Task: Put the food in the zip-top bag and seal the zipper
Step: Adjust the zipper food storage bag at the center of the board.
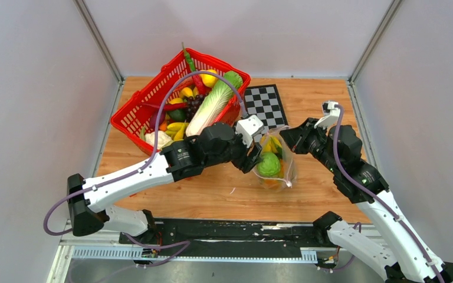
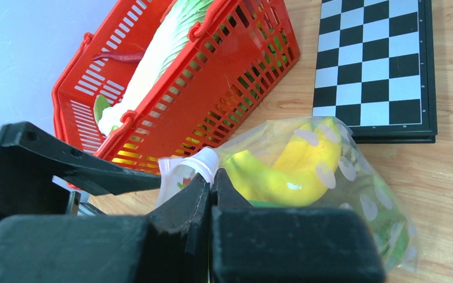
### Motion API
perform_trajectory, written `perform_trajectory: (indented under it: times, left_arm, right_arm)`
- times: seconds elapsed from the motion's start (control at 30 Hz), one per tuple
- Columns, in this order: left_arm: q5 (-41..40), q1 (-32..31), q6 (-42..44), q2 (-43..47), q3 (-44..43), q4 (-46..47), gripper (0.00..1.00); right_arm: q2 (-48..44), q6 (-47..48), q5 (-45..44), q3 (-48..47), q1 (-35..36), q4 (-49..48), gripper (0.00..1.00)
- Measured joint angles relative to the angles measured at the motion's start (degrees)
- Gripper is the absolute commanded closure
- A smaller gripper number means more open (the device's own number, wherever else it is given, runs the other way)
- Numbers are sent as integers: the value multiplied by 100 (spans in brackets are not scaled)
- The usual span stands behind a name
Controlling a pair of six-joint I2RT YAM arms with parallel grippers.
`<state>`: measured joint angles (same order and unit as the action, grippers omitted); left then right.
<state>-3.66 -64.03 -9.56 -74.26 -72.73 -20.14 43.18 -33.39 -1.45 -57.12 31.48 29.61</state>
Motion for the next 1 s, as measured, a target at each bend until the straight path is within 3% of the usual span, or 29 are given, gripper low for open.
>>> perform_trajectory:
  times: [0.17, 0.4, 0.47, 0.53, 0.8, 1.0]
  left_arm:
    - [11, 0, -240, -109, 76, -243, 55]
    - [105, 0, -306, -122, 79, -243, 57]
    - [160, 0, -317, -157, 79, -243, 70]
    - [208, 0, -326, -210, 79, -243, 98]
    - [262, 2, -549, -293, -162, -404, 100]
    - [39, 24, -964, -363, -1781, -1252, 100]
  right_arm:
    - [-4, 0, 0, 0, 0, 46, 100]
    - [-9, 2, 4, 0, 0, 44, 100]
    - [-9, 2, 4, 0, 0, 44, 100]
    - [-9, 2, 28, 0, 0, 44, 100]
    - [160, 442, 372, -181, -2, 116, 99]
    - [531, 1202, 586, -1023, -2, 411, 98]
